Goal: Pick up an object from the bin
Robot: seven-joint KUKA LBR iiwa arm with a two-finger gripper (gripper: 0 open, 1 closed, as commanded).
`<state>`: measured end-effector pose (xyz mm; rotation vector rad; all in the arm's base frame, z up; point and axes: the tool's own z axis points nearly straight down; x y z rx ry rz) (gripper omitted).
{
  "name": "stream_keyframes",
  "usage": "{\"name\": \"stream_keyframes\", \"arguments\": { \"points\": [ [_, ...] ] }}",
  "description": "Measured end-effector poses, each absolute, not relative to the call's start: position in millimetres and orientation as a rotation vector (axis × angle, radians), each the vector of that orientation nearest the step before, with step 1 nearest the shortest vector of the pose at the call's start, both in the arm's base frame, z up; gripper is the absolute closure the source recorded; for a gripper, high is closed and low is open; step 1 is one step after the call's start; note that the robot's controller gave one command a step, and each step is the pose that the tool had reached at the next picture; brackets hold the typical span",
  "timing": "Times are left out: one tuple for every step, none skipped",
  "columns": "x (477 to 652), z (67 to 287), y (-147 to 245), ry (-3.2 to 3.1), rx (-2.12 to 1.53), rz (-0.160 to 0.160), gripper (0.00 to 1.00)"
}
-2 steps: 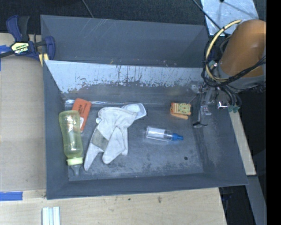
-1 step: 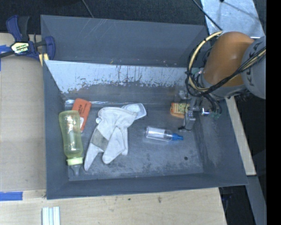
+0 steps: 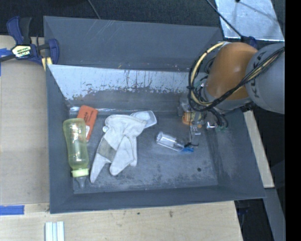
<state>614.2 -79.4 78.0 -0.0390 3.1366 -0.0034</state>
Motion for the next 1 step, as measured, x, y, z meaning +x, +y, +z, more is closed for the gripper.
{"name": "stream_keyframes", "arguments": {
  "points": [
    [567.2,74.7,-26.6,3.131,0.043,-0.005,0.0]
  ]
}}
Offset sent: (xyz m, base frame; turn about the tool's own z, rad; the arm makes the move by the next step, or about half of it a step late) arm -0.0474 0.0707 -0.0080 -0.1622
